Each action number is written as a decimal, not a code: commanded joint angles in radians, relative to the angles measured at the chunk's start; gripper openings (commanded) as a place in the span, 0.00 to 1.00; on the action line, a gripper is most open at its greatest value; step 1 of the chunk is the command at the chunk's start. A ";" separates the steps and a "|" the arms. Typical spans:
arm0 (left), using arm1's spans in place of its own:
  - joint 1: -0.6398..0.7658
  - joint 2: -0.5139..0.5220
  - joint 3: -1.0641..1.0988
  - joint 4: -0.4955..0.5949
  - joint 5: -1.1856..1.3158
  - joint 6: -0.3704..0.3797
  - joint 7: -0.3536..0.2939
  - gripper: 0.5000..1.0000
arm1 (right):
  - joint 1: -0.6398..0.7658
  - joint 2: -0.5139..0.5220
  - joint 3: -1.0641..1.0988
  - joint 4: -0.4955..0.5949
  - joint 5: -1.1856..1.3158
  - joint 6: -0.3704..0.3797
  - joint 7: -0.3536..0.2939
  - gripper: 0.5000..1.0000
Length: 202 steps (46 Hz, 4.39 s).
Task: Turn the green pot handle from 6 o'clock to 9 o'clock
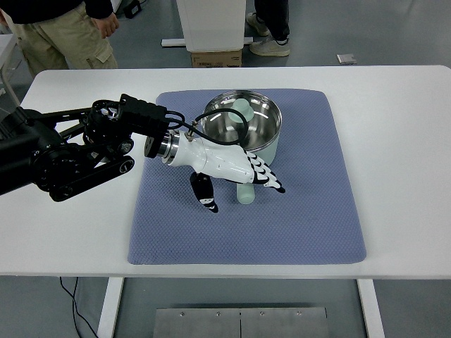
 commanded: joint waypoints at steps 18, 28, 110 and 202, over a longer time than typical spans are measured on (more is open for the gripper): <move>-0.008 -0.008 0.009 0.000 0.125 0.001 0.000 1.00 | 0.000 0.000 0.000 0.000 0.000 0.000 0.000 1.00; -0.011 0.001 0.009 0.000 0.125 0.014 0.000 1.00 | 0.000 0.000 0.000 0.000 0.000 0.000 0.000 1.00; -0.060 0.067 0.067 -0.025 0.161 0.014 0.000 1.00 | 0.000 0.000 0.000 0.000 0.000 0.000 0.000 1.00; -0.101 0.069 0.094 -0.026 0.473 0.015 0.000 1.00 | 0.000 0.000 0.000 0.000 0.000 0.000 0.000 1.00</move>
